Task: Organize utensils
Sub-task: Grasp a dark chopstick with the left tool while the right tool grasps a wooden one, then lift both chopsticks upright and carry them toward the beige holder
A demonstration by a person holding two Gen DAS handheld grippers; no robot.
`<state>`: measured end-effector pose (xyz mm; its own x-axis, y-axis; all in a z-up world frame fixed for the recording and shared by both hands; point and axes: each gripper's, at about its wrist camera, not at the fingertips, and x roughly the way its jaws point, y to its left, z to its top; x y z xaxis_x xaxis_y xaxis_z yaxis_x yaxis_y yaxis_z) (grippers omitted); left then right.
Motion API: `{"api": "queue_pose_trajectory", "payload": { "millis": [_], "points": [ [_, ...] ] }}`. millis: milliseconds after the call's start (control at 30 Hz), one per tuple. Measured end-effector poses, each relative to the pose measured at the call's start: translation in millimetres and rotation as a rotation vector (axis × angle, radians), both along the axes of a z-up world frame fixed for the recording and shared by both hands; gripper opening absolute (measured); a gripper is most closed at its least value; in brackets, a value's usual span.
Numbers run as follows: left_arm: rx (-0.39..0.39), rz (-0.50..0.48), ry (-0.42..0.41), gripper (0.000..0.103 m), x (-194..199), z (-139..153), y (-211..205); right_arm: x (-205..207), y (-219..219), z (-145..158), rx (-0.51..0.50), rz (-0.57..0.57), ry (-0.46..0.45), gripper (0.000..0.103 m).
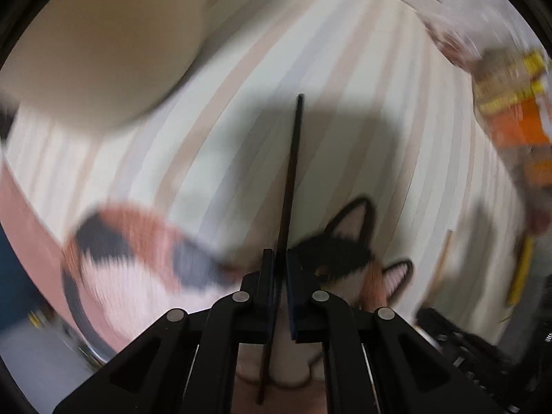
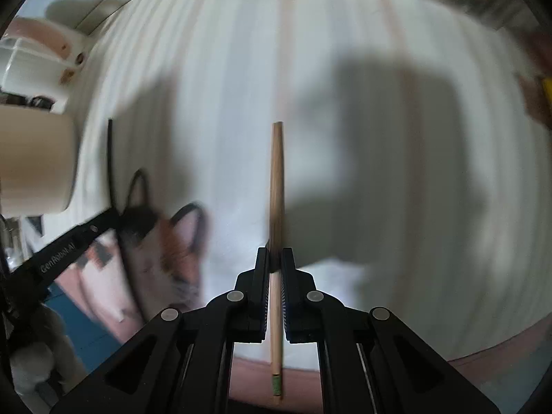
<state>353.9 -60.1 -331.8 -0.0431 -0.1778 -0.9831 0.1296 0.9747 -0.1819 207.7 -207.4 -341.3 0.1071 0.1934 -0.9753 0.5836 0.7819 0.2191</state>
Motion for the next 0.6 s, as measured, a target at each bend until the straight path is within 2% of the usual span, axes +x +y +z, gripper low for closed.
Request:
{"api": "queue_pose_trajectory", "payload": {
  "millis": [100,233,400,467,533,600],
  "points": [
    [-0.037,0.019,0.044,0.004,-8,-2,12,3,13,-1,-0.004,0.055,0.007,0.007],
    [-0.017,-0.047,0.029,0.008,-11,-3,14,20,21,2,-0.066,0.136,0.038,0.007],
    [0.053,-0.125,-0.013,0.008,-15,1,-8,47,25,4,-0.122,0.189,0.073,0.007],
    [0.085,-0.150,-0.034,0.008,-18,5,-28,53,28,6,-0.152,0.223,0.083,0.007],
    [0.117,-0.176,-0.057,0.008,-18,8,-47,88,48,1,-0.181,0.253,0.091,0.006],
    [0.132,-0.187,-0.066,0.008,-17,10,-51,102,61,-1,-0.206,0.274,0.092,0.006]
  ]
}}
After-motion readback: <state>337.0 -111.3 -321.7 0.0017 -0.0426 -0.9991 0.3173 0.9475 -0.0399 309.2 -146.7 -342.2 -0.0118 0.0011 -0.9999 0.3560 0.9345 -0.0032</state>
